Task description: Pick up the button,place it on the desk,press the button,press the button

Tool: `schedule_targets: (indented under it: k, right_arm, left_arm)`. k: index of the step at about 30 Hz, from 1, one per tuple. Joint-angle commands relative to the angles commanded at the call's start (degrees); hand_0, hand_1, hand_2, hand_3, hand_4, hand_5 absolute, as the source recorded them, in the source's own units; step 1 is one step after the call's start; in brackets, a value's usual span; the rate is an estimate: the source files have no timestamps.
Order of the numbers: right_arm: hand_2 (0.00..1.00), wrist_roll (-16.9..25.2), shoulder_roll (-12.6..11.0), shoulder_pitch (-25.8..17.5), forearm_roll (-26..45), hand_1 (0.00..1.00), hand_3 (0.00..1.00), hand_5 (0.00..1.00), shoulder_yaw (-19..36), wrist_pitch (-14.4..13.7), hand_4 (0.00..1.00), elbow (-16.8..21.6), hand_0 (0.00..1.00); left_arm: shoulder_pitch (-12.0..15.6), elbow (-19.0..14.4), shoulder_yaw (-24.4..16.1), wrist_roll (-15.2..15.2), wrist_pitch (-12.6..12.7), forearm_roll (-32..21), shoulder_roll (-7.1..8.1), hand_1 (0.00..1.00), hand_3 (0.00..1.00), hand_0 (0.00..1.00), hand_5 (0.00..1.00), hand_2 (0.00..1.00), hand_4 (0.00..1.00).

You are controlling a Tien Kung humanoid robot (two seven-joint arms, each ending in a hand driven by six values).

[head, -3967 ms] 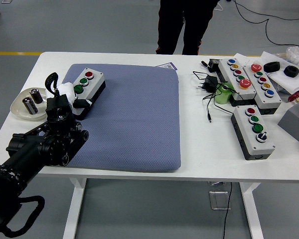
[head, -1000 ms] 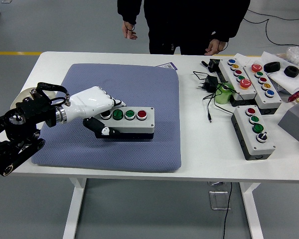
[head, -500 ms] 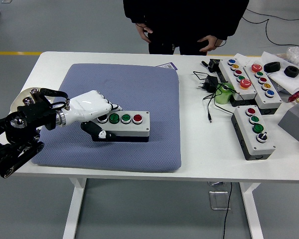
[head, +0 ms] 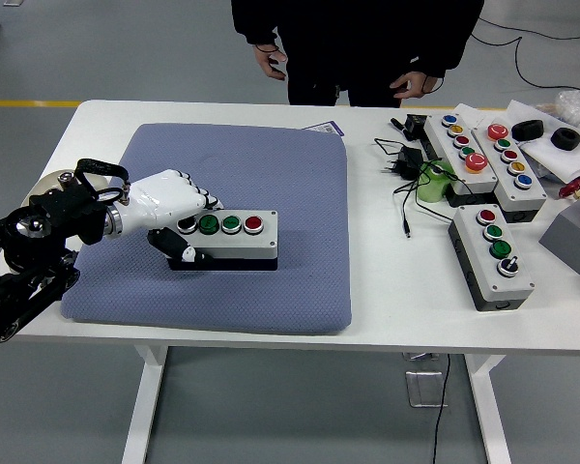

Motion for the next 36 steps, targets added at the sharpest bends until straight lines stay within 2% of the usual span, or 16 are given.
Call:
schedule_targets:
  k: [2,3,7,9,12,14,15,20,21,23,26,27,30,32,33,36]
  right_arm:
    - [0.713,0.0,0.0,0.0,-0.1,0.701,0.582,0.135,0.0,0.1,0.182,0.0,0.748]
    - [0.713,0.0,0.0,0.0,-0.1,0.702,0.583,0.135,0.0,0.1,0.182,0.0,0.750]
    - [0.713,0.1,0.0,0.1,-0.4,0.702,0.583,0.135,0.2,0.3,0.182,0.0,0.750]
    - [0.714,0.1,0.0,0.2,-0.4,0.702,0.583,0.136,0.2,0.3,0.183,0.0,0.750]
    - [0.714,0.2,0.0,0.2,-0.3,0.702,0.583,0.136,0.2,0.3,0.183,0.0,0.750]
    - [0.714,0.2,0.0,0.2,-0.3,0.702,0.583,0.136,0.2,0.3,0.183,0.0,0.750]
    - [0.714,0.2,-0.1,0.2,-0.4,0.701,0.582,0.135,0.3,0.3,0.182,0.0,0.749]
    - [0.714,0.3,-0.1,0.2,-0.3,0.701,0.582,0.135,0.2,0.3,0.182,0.0,0.749]
    - [0.714,0.3,-0.1,0.2,-0.3,0.702,0.582,0.135,0.3,0.2,0.182,0.0,0.749]
    - [0.714,0.3,-0.1,0.2,-0.1,0.702,0.582,0.135,0.2,0.2,0.182,0.0,0.749]
    - [0.714,0.3,-0.1,0.2,0.0,0.702,0.582,0.135,0.1,0.1,0.182,0.0,0.749]
    - [0.714,0.3,-0.1,0.2,0.0,0.702,0.583,0.136,0.1,0.1,0.182,0.0,0.749]
    - [0.714,0.3,-0.1,0.2,0.1,0.702,0.583,0.136,0.0,0.1,0.182,0.0,0.749]
    - [0.714,0.3,-0.1,0.2,0.2,0.702,0.583,0.136,-0.1,0.1,0.182,0.0,0.749]
    - [0.714,0.3,-0.1,0.2,0.2,0.702,0.583,0.136,-0.1,0.1,0.182,0.0,0.749]
    - [0.714,0.3,-0.1,0.2,0.1,0.702,0.583,0.136,-0.1,0.1,0.182,0.0,0.749]
  left_arm:
    - [0.2,-0.2,-0.4,0.0,-0.6,0.0,0.09,0.875,0.683,0.858,0.460,0.895,0.998]
    - [0.2,-0.4,-0.6,0.0,-0.9,-0.1,0.13,0.981,0.818,0.964,0.486,0.998,0.998]
    - [1.8,-3.3,-4.3,0.5,-4.0,-2.8,0.71,0.981,0.818,0.964,0.486,0.998,0.998]
    - [3.1,-6.2,-7.2,0.8,-6.2,-4.2,1.33,0.998,0.862,0.990,0.500,0.998,0.998]
    - [4.6,-11.3,-11.4,1.0,-9.0,-5.0,2.31,0.998,0.862,0.990,0.500,0.998,0.998]
    - [5.3,-14.1,-13.8,1.3,-10.2,-5.3,2.65,0.998,0.862,0.990,0.500,0.998,0.998]
    - [5.8,-15.9,-15.4,1.9,-10.8,-5.5,2.84,0.990,0.897,0.974,0.375,0.998,0.998]
    - [7.8,-24.0,-21.1,6.0,-12.1,-2.8,3.33,0.990,0.897,0.974,0.375,0.998,0.998]
    - [8.1,-25.6,-21.9,7.1,-12.3,-2.0,3.40,0.583,0.875,0.528,0.002,0.696,0.683]
    - [8.5,-28.0,-22.5,9.4,-12.8,-1.5,3.56,0.583,0.875,0.528,0.002,0.696,0.683]
    - [8.9,-31.8,-22.8,13.6,-15.4,0.0,3.74,0.583,0.875,0.528,0.002,0.696,0.683]
    - [9.0,-32.7,-22.7,14.8,-16.0,0.0,3.79,0.192,0.863,0.179,0.002,0.275,0.312]
    - [9.2,-34.5,-22.1,18.3,-18.6,0.0,3.80,0.192,0.863,0.179,0.002,0.275,0.312]
    - [9.4,-34.8,-21.6,19.2,-19.5,0.0,3.75,0.192,0.863,0.179,0.002,0.275,0.312]
    - [9.5,-34.8,-21.3,19.3,-19.8,0.0,3.71,0.066,0.828,0.048,0.002,0.182,0.002]
    - [9.7,-34.7,-20.5,19.4,-20.2,0.0,3.59,0.066,0.828,0.048,0.002,0.182,0.002]
